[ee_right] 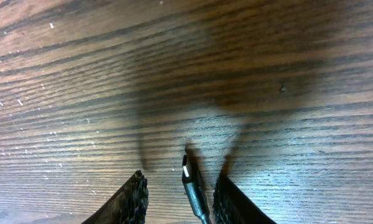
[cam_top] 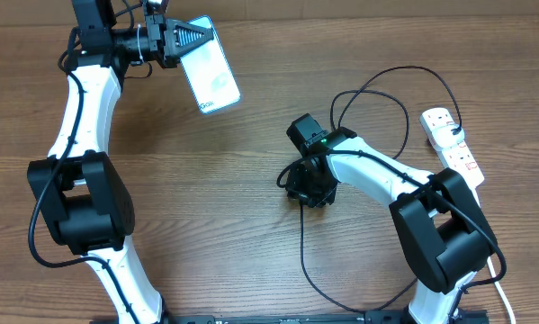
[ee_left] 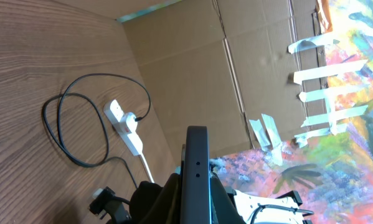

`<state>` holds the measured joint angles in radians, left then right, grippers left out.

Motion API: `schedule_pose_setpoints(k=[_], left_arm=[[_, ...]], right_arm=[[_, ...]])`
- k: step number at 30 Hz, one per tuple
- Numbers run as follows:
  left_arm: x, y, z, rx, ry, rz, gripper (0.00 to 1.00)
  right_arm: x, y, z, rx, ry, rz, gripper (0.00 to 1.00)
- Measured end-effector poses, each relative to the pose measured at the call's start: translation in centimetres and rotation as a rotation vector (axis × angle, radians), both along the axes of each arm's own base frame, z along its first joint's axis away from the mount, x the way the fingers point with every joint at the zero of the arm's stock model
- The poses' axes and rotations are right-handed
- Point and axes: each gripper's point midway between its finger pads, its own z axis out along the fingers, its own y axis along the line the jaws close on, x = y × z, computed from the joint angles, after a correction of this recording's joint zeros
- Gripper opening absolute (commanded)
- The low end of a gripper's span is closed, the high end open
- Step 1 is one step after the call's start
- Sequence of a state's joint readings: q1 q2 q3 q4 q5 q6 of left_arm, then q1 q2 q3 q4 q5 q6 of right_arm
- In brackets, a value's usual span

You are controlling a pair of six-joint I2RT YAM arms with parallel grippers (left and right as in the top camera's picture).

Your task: Plug charger to phone and switch on socket

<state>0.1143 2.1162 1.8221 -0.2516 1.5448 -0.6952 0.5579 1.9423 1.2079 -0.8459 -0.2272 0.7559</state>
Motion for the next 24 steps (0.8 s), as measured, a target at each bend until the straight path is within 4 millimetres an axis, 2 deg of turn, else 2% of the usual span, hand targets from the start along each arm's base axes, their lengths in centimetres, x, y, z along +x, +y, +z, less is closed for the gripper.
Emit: schedule_pose_setpoints(k=[11,24], left_arm=[[0.0,0.0,0.0,0.000,0.000,0.000,0.04],[0.0,0.0,0.0,0.000,0.000,0.000,0.04]], right_arm=[[-0.3,-0.3,-0.2,-0.003,0.016,-0.044,0.28],[-1.1,0.1,-0.2,-0.004,0.029,-0.030,0.29]])
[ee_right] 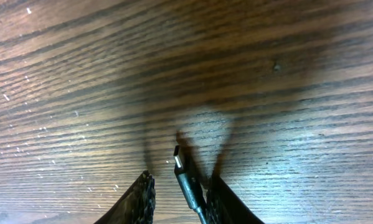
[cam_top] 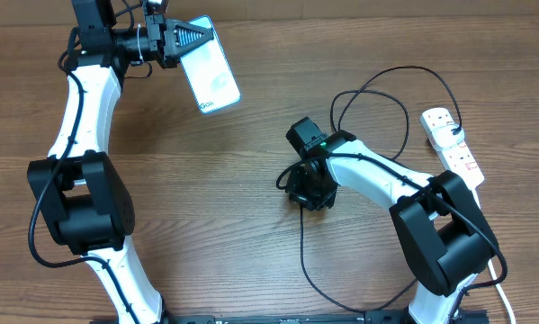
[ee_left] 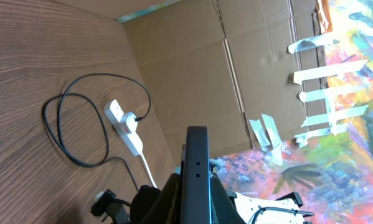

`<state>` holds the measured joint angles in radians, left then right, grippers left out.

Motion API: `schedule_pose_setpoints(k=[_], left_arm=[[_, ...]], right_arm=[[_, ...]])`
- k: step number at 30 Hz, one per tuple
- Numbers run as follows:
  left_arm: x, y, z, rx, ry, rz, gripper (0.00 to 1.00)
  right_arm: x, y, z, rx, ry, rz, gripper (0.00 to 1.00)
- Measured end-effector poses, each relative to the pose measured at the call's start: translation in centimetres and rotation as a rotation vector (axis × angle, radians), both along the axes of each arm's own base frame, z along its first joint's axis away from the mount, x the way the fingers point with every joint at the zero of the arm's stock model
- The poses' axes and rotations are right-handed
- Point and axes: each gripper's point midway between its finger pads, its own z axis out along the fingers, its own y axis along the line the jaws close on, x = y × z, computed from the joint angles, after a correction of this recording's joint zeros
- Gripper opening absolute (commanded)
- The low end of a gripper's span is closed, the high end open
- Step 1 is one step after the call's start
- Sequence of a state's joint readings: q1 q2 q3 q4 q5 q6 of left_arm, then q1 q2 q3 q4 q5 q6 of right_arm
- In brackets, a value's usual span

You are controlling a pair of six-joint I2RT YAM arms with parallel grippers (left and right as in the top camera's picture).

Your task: Plug charger to phone and switch on socket

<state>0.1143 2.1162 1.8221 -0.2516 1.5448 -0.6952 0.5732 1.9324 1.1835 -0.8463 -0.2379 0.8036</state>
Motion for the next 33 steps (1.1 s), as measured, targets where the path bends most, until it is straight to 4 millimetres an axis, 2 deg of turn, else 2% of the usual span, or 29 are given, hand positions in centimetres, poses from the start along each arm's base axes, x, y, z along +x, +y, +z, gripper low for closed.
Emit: schedule_pose_setpoints(k=[5,11,16,21,22,24,27,28,31,33], left_arm=[[0.0,0.0,0.0,0.000,0.000,0.000,0.04],[0.0,0.0,0.0,0.000,0.000,0.000,0.04],[0.0,0.0,0.0,0.000,0.000,0.000,0.04],[0.0,0.0,0.0,0.000,0.000,0.000,0.04],[0.0,0.0,0.0,0.000,0.000,0.000,0.04],[0.0,0.0,0.0,0.000,0.000,0.000,0.04],[0.0,0.0,0.0,0.000,0.000,0.000,0.04],[0.0,0.0,0.0,0.000,0.000,0.000,0.04],[0.0,0.0,0.0,0.000,0.000,0.000,0.04],[0.0,0.0,0.0,0.000,-0.001,0.000,0.04]], right_arm=[[-0.8,0.5,0.1,0.038,0.033,0.020,0.29],[-2.6,0.8,0.1,0.074,0.118,0.037,0.27],[-3.1,0.7,0.0,0.072,0.134,0.044,0.17],[-3.2,0.8,0.0,0.078,0.137,0.045,0.19],[-3.1,0.8,0.0,0.079,0.137,0.045,0.22],[-3.1,1.0,0.0,0.088,0.136,0.043,0.43],[-2.7,1.6,0.3,0.129,0.129,0.044,0.56],[-2.6,1.8,0.4,0.140,0.126,0.040,0.64],[-2.2,2.4,0.7,0.185,0.122,0.039,0.75],[-1.9,2.6,1.0,0.224,0.120,0.047,0.78]])
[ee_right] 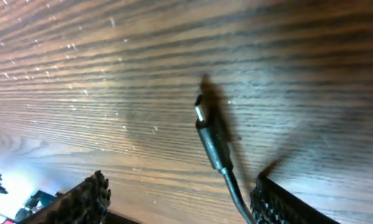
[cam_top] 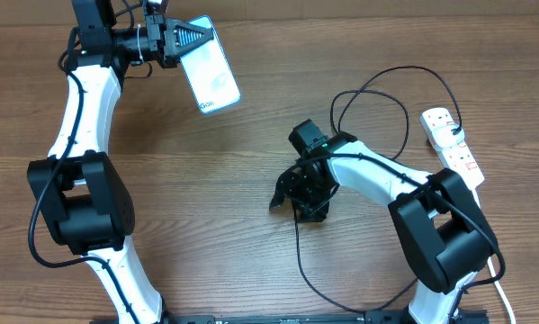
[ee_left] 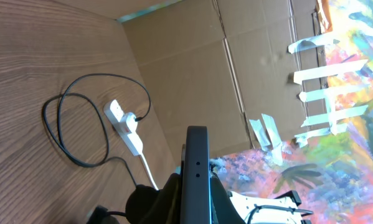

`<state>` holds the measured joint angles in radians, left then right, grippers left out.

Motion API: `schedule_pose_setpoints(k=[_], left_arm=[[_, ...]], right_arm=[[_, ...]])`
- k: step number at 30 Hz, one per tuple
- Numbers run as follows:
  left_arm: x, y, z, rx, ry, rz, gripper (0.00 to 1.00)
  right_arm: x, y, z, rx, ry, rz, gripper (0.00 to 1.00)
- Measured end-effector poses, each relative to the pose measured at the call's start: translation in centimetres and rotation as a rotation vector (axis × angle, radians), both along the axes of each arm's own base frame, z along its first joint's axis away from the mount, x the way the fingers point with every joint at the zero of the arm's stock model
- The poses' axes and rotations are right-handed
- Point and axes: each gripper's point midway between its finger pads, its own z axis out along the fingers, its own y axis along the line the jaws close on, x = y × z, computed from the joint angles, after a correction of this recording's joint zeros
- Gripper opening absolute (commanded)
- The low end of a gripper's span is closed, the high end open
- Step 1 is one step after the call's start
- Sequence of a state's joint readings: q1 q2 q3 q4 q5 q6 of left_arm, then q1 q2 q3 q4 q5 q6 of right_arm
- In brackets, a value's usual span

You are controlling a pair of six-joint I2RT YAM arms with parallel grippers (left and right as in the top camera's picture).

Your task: Plug charger to phone and switch on socket

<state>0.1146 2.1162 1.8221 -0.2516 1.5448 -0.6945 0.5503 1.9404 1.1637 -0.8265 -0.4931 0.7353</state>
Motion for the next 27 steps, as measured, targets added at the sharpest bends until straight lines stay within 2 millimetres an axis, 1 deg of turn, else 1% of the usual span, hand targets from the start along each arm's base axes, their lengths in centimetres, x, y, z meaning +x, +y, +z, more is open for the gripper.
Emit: schedule_pose_setpoints(k=[4,8,10,11,13,14,15,17,18,22,24,27], left_arm=[[0.0,0.0,0.0,0.000,-0.003,-0.001,0.04],[0.0,0.0,0.0,0.002,-0.017,-0.001,0.04],[0.0,0.0,0.0,0.002,-0.018,-0.001,0.04],[0.0,0.0,0.0,0.002,-0.018,-0.001,0.04],[0.0,0.0,0.0,0.002,-0.018,-0.001,0.04],[0.0,0.0,0.0,0.002,-0.018,-0.001,0.04],[0.0,0.0,0.0,0.002,-0.019,-0.001,0.04],[0.0,0.0,0.0,0.002,-0.021,-0.001,0.04],[0.0,0.0,0.0,0.003,-0.021,-0.001,0.04],[0.0,0.0,0.0,0.003,-0.022,-0.001,0.04],[0.0,0.0,0.0,0.003,-0.022,-0.001,0.04],[0.0,0.0,0.0,0.003,-0.022,-0.001,0.04]], right_arm=[[0.0,0.2,0.3,0.059,-0.003,0.037,0.80],[0.1,0.3,0.4,0.073,-0.014,0.053,0.85],[1.4,0.3,0.5,0.045,-0.061,0.062,0.90],[2.0,0.2,0.6,0.028,-0.080,0.066,0.90],[3.9,-0.5,0.6,-0.050,-0.155,0.089,0.91],[4.3,-1.2,0.5,-0.095,-0.168,0.105,0.92],[4.5,-2.2,0.4,-0.154,-0.170,0.121,0.92],[4.6,-3.5,0.3,-0.218,-0.160,0.137,0.93],[4.7,-4.4,0.2,-0.253,-0.156,0.145,0.92],[4.4,-6.8,0.0,-0.324,-0.122,0.152,0.92],[4.4,-7.0,0.0,-0.333,-0.120,0.157,0.92],[4.0,-6.4,-0.1,-0.333,-0.123,0.183,0.92]])
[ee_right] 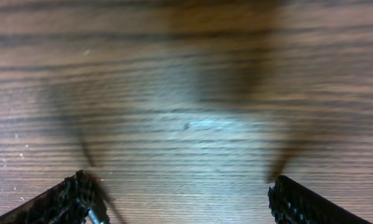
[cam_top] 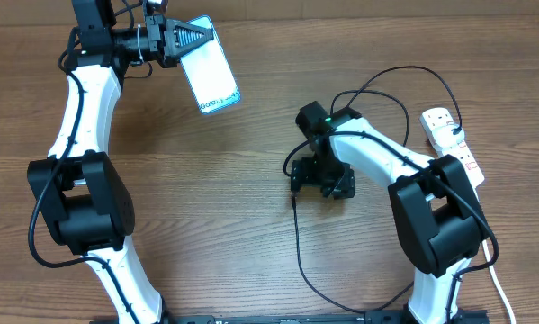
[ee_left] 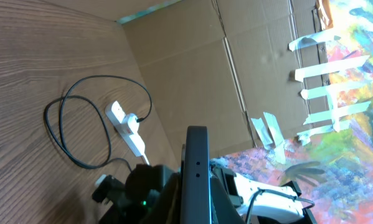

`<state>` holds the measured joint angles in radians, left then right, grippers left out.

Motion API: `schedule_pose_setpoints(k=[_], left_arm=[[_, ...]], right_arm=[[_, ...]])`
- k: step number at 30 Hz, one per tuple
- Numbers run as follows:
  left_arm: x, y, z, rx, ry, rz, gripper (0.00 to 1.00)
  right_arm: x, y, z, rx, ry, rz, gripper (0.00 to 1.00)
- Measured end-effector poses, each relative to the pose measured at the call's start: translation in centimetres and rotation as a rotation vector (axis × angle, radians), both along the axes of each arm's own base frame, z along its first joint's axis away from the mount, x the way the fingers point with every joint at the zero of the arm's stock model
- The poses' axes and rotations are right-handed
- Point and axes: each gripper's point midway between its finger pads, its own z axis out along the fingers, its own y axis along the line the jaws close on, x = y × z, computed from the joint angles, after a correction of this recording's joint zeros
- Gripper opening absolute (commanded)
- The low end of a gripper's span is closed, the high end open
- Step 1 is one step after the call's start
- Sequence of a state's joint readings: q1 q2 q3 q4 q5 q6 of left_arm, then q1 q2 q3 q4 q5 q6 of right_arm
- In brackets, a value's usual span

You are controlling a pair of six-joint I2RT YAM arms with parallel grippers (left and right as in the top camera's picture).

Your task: Plug charger to phone and switch on socket

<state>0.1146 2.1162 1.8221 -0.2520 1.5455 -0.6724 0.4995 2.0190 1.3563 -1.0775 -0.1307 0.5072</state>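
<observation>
The white phone (cam_top: 210, 77) is held off the table at the back left, with my left gripper (cam_top: 193, 39) shut on its top end. It shows edge-on in the left wrist view as the phone (ee_left: 197, 163). The black charger cable (cam_top: 388, 97) runs from the white power strip (cam_top: 452, 144) at the right edge in loops, then down the table. Its free plug end (cam_top: 293, 200) lies on the wood by my right gripper (cam_top: 322, 183). That right gripper (ee_right: 186, 202) is wide open over bare wood, and the cable (ee_right: 99, 213) shows only beside its left finger.
The power strip (ee_left: 125, 126) and cable loops (ee_left: 79, 129) lie in front of a cardboard wall (ee_left: 192, 74). A long slack run of cable (cam_top: 307, 270) trails toward the front edge. The wooden tabletop (cam_top: 206, 225) fills the middle.
My right gripper has moved back and to the right, turned, and its jaws stand wider. The plug that lay between the fingers is now off by the left finger. The left arm holds still.
My right fingers first stood close on either side of the plug on the table, then closer. Afterwards they were spread wide with the plug lying between them. Now the gripper has shifted and the plug lies at its left side. The phone stayed held aloft throughout.
</observation>
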Motion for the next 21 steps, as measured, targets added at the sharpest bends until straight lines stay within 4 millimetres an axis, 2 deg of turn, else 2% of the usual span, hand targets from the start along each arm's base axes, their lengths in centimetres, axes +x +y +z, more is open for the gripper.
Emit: schedule_pose_setpoints(k=[4,8,13,16,21], left_arm=[[0.0,0.0,0.0,0.000,0.000,0.000,0.04],[0.0,0.0,0.0,0.000,0.000,0.000,0.04],[0.0,0.0,0.0,-0.001,0.006,0.000,0.04],[0.0,0.0,0.0,-0.001,0.007,-0.001,0.04],[0.0,0.0,0.0,-0.001,0.007,0.000,0.04]], right_arm=[[-1.0,2.3,0.0,0.024,-0.011,0.067,0.92],[-1.4,3.6,0.0,0.039,-0.020,0.083,0.92],[-0.2,3.7,0.0,0.068,-0.044,0.041,0.92],[0.7,4.4,0.2,0.126,-0.062,0.026,0.92],[0.1,4.9,0.4,0.157,-0.038,0.054,0.92]])
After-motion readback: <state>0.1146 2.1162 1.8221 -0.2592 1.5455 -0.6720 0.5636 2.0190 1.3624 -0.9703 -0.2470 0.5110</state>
